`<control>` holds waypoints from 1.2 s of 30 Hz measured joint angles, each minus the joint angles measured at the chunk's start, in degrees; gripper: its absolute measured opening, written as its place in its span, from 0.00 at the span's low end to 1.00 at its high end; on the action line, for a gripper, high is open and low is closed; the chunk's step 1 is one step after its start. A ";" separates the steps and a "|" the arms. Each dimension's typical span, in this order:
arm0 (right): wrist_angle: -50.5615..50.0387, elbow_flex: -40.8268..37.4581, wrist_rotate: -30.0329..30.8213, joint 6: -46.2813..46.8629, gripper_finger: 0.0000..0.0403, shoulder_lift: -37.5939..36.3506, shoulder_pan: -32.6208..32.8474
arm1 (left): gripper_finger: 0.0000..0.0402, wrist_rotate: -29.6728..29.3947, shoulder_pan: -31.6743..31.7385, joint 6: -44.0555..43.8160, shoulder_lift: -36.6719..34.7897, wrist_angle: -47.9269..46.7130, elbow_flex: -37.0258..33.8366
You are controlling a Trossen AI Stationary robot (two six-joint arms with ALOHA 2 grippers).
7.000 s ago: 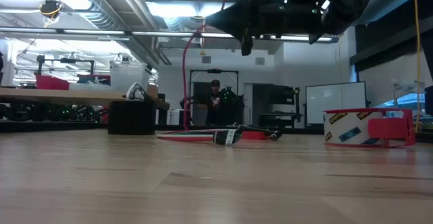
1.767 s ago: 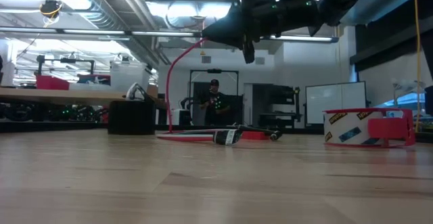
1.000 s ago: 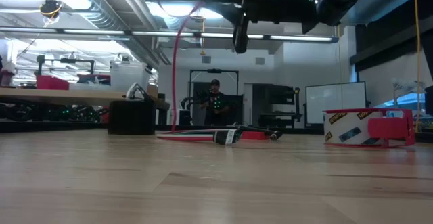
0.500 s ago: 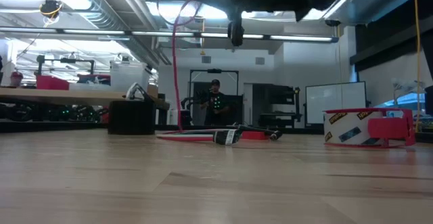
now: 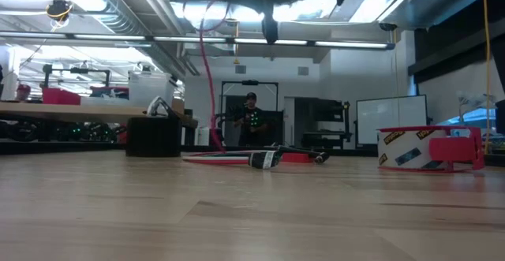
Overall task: Coil cords
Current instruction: Coil the red wire onto the spool
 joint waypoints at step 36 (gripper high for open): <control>3.26 -0.02 17.33 6.55 0.35 3.96 -0.06 | 0.00 0.00 0.02 1.00 0.07 -2.99 0.01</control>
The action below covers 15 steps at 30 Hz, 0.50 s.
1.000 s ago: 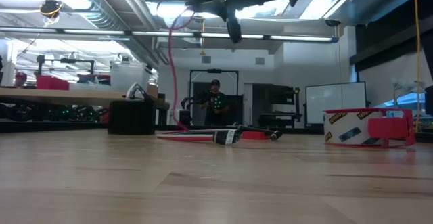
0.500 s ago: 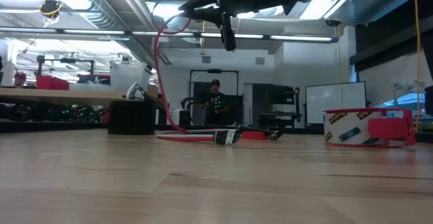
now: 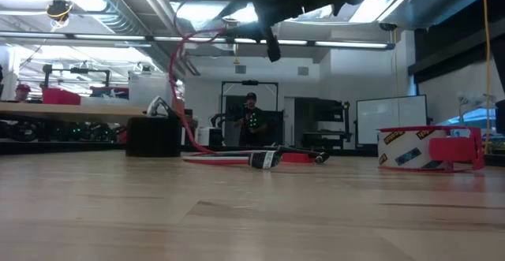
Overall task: Coil cords
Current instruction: Coil the red wire onto the spool
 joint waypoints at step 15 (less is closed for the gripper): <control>1.89 0.00 -0.04 0.08 0.38 0.00 0.06 | 0.00 0.00 -0.01 -0.66 0.00 -0.37 0.00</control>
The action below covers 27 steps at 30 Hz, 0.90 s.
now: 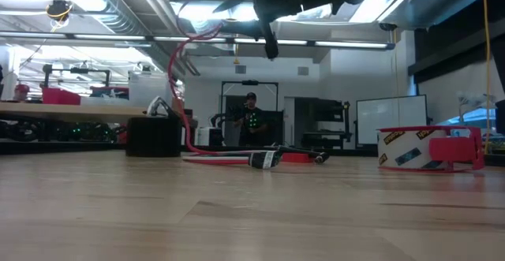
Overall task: Coil cords
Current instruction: Coil the red wire onto the spool
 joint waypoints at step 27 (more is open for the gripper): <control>-56.36 0.01 -6.40 -13.98 0.38 -21.18 0.08 | 0.00 16.79 -0.01 -7.98 7.48 -2.35 0.01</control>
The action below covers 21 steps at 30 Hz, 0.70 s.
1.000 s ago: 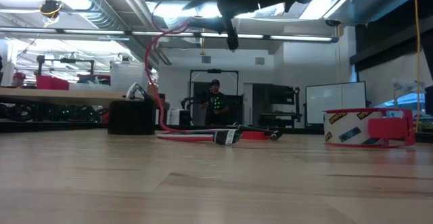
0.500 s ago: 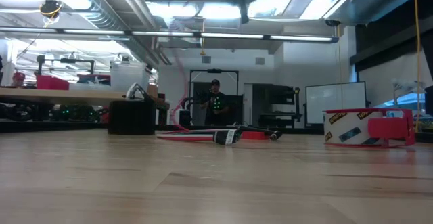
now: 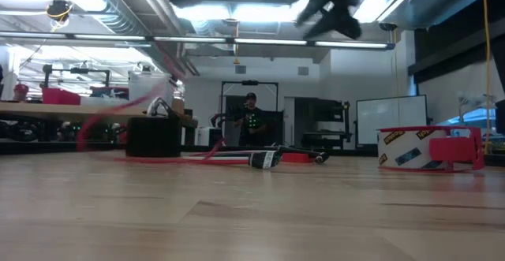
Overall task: Coil cords
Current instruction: Coil the red wire onto the spool
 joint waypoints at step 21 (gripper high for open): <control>21.68 -13.22 -7.79 0.46 0.38 3.29 10.14 | 0.00 11.78 0.01 -12.37 24.01 18.84 0.02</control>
